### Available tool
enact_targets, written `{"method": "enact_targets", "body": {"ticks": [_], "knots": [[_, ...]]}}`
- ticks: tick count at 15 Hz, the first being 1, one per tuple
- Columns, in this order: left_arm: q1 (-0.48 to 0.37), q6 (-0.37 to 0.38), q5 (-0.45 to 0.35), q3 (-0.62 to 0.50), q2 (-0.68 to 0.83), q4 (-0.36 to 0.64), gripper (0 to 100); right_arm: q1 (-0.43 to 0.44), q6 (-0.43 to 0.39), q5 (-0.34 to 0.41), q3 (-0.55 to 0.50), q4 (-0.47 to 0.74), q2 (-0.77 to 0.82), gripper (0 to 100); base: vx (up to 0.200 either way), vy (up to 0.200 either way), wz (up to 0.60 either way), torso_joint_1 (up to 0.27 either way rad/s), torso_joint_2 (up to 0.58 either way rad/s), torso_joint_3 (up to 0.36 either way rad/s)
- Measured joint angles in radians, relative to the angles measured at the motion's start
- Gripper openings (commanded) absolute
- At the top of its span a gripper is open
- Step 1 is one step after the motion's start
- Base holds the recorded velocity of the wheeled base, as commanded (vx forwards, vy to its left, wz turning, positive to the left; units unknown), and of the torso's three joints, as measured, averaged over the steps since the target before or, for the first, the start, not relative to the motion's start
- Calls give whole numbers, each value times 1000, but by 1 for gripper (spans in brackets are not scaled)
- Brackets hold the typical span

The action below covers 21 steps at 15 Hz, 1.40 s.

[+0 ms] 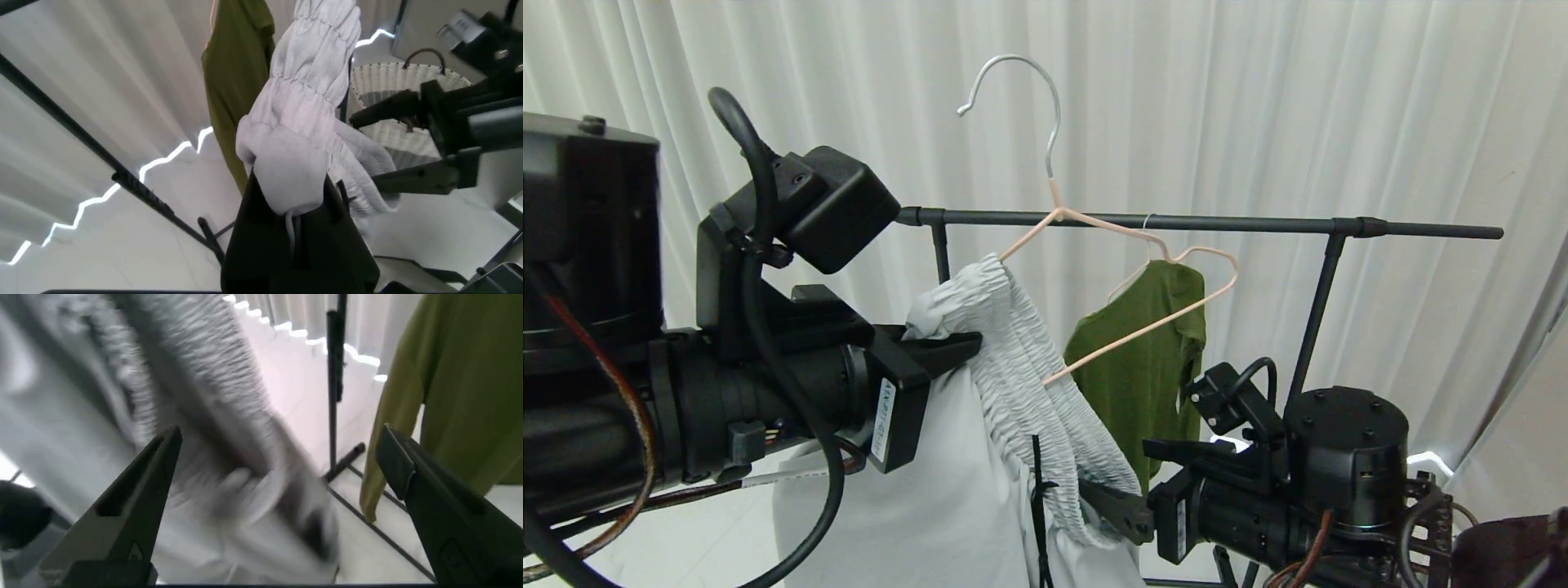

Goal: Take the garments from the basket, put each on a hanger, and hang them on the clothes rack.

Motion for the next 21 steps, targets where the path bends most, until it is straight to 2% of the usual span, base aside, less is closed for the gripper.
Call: {"method": "enact_targets", "body": {"ticks": [1,4,6,9,14,21], "knots": [[-1,0,0,-1,1,-1,0,0,1,-17,3,0,11,0,0,0,0,0,0,0],[-3,6,1,-4,1,-1,0,0,1,-29,29,0,23,0,0,0,0,0,0,0],[-2,20,2,7,0,-1,0,-11,0,-73,38,-1,24,0,0,0,0,0,0,0],[0,57,3,46,-10,-1,0,-87,-6,-112,58,-2,26,0,0,0,0,0,0,0],[0,134,0,143,-61,-2,0,-244,-19,-112,64,-4,27,0,0,0,0,0,0,0],[1,194,-29,243,-148,3,0,-341,-50,-91,63,-3,29,0,0,0,0,0,0,0]]}}
